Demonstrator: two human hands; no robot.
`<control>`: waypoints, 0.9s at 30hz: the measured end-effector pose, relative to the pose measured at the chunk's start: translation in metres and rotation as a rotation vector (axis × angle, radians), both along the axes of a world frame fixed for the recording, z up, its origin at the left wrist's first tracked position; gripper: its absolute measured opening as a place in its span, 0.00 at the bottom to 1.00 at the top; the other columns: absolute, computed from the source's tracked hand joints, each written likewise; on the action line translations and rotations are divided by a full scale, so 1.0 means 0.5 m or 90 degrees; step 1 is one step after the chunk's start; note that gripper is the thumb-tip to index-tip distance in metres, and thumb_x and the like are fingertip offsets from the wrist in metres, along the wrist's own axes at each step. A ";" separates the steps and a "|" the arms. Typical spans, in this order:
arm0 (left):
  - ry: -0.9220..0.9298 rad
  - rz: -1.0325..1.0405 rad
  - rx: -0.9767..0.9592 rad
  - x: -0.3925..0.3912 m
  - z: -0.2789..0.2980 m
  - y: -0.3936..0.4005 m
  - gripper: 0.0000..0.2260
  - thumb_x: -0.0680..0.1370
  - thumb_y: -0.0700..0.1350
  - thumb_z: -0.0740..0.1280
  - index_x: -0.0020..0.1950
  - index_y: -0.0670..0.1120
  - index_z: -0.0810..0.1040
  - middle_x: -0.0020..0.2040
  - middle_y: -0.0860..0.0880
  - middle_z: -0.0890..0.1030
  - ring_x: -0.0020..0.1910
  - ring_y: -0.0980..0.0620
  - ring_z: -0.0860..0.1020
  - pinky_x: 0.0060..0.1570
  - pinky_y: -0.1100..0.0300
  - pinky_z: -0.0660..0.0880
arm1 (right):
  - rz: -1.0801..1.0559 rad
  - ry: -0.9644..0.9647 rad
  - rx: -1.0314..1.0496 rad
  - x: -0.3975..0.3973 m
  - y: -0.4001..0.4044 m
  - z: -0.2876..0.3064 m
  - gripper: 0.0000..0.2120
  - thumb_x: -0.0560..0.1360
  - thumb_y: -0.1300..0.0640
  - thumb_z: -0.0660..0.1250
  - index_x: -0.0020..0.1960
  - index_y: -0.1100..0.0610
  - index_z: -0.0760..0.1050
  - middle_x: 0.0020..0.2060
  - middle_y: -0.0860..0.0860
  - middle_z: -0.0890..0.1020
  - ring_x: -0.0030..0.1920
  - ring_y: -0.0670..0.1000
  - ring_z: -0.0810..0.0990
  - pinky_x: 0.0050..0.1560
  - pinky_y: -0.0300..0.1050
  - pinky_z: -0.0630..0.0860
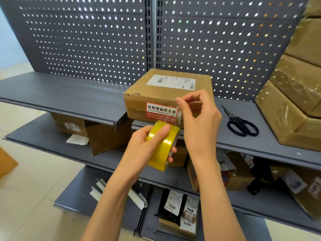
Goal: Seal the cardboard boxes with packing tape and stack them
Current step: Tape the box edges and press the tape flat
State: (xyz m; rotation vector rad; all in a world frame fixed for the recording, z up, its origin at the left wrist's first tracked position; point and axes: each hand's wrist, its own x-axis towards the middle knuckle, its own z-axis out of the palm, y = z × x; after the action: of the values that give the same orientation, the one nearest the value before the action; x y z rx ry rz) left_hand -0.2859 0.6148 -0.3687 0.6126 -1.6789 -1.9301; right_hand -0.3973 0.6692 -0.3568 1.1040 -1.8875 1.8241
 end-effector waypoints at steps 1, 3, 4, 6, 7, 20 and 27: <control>0.007 -0.011 0.006 -0.003 0.010 0.004 0.17 0.75 0.51 0.64 0.54 0.38 0.75 0.33 0.42 0.82 0.26 0.48 0.79 0.29 0.57 0.79 | 0.008 -0.003 0.007 -0.008 0.001 0.011 0.05 0.77 0.57 0.67 0.44 0.57 0.74 0.42 0.49 0.79 0.44 0.47 0.77 0.45 0.43 0.75; 0.021 -0.038 0.031 -0.009 0.024 0.011 0.21 0.72 0.52 0.65 0.56 0.38 0.75 0.34 0.41 0.81 0.27 0.47 0.79 0.30 0.57 0.78 | 0.013 -0.002 0.023 -0.021 0.003 0.026 0.04 0.77 0.57 0.66 0.45 0.57 0.73 0.43 0.49 0.78 0.44 0.46 0.76 0.45 0.39 0.73; 0.025 -0.051 0.045 -0.012 0.025 0.013 0.21 0.71 0.51 0.65 0.57 0.38 0.74 0.35 0.40 0.82 0.27 0.46 0.79 0.30 0.57 0.78 | 0.005 -0.003 0.031 -0.027 0.004 0.029 0.04 0.78 0.57 0.66 0.45 0.56 0.72 0.44 0.49 0.78 0.45 0.45 0.76 0.45 0.38 0.73; 0.030 -0.071 0.048 -0.016 0.023 0.020 0.19 0.70 0.48 0.67 0.57 0.40 0.74 0.35 0.41 0.82 0.29 0.46 0.80 0.32 0.57 0.79 | -0.017 0.003 0.037 -0.039 0.010 0.028 0.04 0.78 0.57 0.65 0.45 0.54 0.71 0.46 0.49 0.76 0.44 0.42 0.75 0.46 0.35 0.72; 0.033 -0.078 0.044 -0.017 0.021 0.025 0.18 0.69 0.47 0.67 0.56 0.40 0.74 0.35 0.41 0.83 0.30 0.47 0.80 0.33 0.57 0.79 | -0.025 0.011 0.037 -0.046 0.014 0.027 0.04 0.78 0.57 0.65 0.45 0.53 0.70 0.47 0.49 0.74 0.45 0.42 0.75 0.47 0.34 0.72; 0.019 0.015 0.016 -0.087 0.059 0.060 0.08 0.76 0.45 0.67 0.48 0.41 0.79 0.32 0.45 0.83 0.28 0.53 0.80 0.29 0.63 0.78 | 0.018 0.011 0.059 -0.144 0.016 0.031 0.05 0.77 0.57 0.66 0.44 0.56 0.72 0.37 0.44 0.78 0.40 0.43 0.76 0.42 0.36 0.71; 0.003 0.090 0.040 -0.149 0.066 0.080 0.08 0.76 0.44 0.68 0.42 0.40 0.79 0.30 0.43 0.82 0.26 0.53 0.79 0.29 0.63 0.78 | 0.046 0.016 0.117 -0.208 0.011 0.026 0.06 0.78 0.60 0.64 0.44 0.54 0.69 0.38 0.47 0.77 0.41 0.50 0.77 0.43 0.40 0.71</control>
State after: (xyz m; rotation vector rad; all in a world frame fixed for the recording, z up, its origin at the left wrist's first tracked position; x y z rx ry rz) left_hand -0.3605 0.6546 -0.3360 0.7297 -1.5333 -1.8870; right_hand -0.5012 0.6748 -0.3439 1.2643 -2.0596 1.6903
